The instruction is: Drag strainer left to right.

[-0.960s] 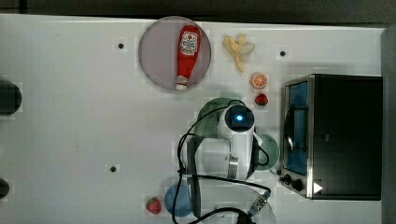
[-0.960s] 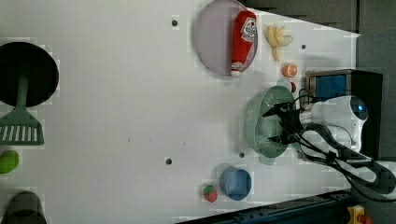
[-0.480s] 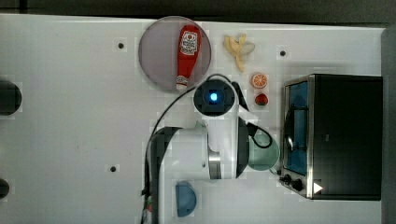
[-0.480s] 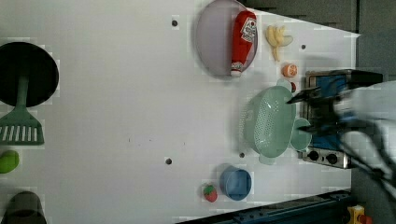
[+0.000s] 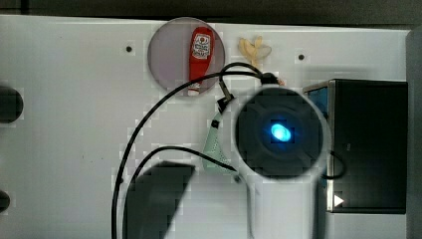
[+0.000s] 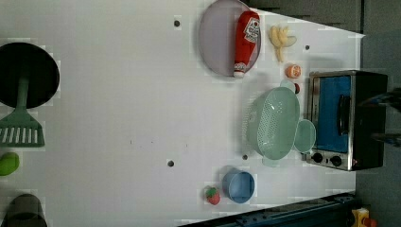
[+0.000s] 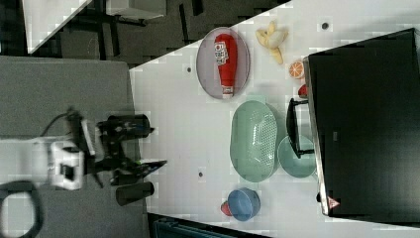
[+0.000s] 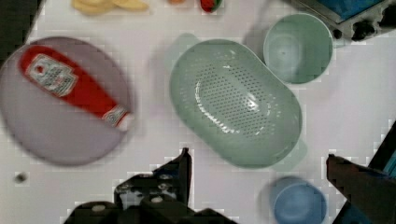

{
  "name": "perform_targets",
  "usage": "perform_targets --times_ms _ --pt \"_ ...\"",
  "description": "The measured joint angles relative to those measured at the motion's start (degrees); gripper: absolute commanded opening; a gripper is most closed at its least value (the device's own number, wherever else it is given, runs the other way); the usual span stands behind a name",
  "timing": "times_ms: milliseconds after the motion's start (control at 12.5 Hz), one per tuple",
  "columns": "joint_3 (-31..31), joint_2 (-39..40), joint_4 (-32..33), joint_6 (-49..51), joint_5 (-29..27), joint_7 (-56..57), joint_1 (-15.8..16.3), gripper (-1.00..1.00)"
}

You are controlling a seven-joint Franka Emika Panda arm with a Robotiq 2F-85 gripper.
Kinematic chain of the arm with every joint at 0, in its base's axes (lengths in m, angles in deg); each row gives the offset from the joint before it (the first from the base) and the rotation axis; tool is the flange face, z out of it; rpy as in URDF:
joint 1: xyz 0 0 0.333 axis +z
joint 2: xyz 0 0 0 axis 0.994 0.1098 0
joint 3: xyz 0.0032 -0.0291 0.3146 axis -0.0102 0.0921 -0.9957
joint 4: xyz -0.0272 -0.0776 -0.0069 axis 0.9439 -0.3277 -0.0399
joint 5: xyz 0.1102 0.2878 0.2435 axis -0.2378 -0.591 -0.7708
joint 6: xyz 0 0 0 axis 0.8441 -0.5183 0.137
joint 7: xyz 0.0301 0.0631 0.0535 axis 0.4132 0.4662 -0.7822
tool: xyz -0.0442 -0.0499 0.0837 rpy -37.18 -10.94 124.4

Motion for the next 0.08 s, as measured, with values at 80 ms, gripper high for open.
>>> perform_targets --times_ms 80 --pt "0.44 -0.95 -1.9 1.64 -0.61 2.4 -0.22 1.0"
